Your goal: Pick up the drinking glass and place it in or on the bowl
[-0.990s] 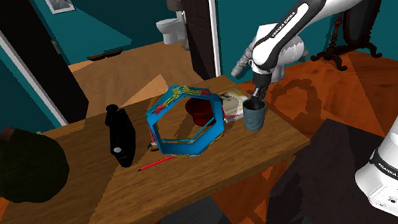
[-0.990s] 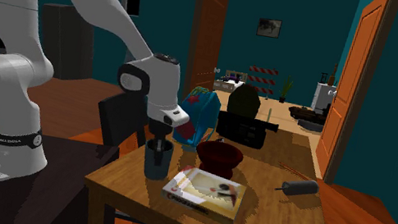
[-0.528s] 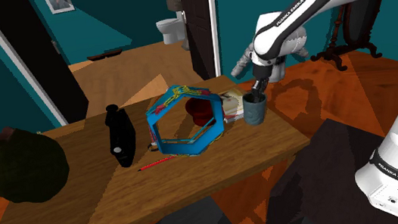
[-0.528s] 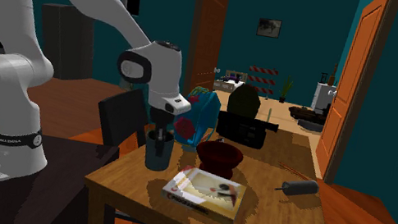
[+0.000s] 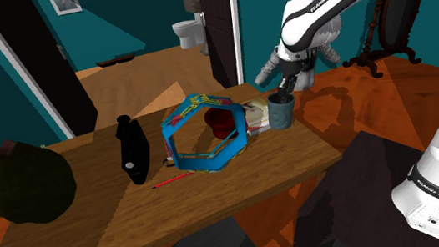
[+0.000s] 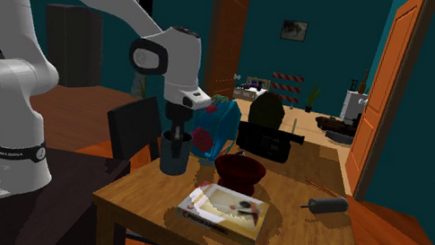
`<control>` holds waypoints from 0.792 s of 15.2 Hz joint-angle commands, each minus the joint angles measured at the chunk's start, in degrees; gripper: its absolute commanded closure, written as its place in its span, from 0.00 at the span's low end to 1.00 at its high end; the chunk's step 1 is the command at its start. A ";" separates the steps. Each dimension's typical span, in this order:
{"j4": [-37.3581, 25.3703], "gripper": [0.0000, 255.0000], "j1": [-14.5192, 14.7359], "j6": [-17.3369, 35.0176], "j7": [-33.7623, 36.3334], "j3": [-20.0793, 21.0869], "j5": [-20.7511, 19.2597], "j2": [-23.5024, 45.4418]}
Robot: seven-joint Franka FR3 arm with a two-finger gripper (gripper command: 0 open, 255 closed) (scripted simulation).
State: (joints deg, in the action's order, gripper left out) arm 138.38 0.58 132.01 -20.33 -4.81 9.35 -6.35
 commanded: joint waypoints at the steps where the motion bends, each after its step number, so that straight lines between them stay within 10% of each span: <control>1: -0.55 1.00 -0.08 -1.71 0.38 0.00 -0.37 -1.19; 12: -5.07 1.00 -0.35 -10.48 2.08 0.09 -1.72 -5.56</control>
State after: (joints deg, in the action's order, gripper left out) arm 133.72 0.23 122.40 -18.47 -4.76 7.73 -11.42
